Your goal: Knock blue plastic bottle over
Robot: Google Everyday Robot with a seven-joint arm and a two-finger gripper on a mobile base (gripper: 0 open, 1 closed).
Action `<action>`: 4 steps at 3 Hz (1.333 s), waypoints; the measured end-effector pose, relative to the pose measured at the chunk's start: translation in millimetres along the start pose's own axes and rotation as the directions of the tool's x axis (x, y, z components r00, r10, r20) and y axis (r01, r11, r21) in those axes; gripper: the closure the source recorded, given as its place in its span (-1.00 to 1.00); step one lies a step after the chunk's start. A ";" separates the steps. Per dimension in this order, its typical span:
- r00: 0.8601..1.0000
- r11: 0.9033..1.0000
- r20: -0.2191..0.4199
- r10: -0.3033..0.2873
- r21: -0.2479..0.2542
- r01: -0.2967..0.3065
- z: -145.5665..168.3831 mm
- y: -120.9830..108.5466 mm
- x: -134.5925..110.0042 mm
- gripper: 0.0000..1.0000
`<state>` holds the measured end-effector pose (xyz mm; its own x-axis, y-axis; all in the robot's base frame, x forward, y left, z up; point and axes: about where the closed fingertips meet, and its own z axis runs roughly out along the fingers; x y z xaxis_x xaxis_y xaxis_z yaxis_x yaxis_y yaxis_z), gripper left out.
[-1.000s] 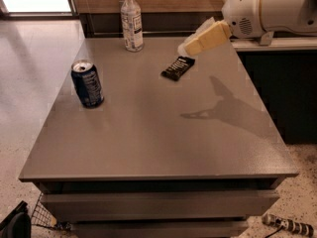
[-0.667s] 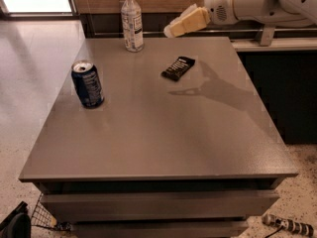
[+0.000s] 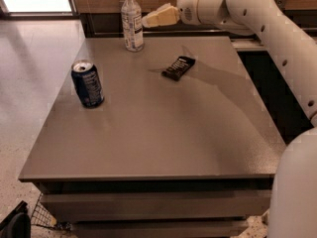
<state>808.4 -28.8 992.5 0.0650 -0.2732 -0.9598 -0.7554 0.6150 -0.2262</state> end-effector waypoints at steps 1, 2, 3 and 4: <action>0.998 0.998 0.040 0.049 0.042 -0.051 33.5 0.5 2.2 -1.00; 0.998 0.998 0.040 0.049 0.042 -0.051 33.6 0.6 2.2 -1.00; 0.996 0.997 0.038 0.081 0.012 -0.081 57.9 1.5 9.6 -1.00; 0.992 0.992 0.025 0.122 -0.029 -0.121 89.1 4.2 19.1 -1.00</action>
Offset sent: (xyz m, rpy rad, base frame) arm 0.0154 0.0212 -0.0069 0.0492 0.0068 -0.0201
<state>864.6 34.5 958.4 -0.0110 -0.1778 -0.9840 -0.7762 0.6219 -0.1037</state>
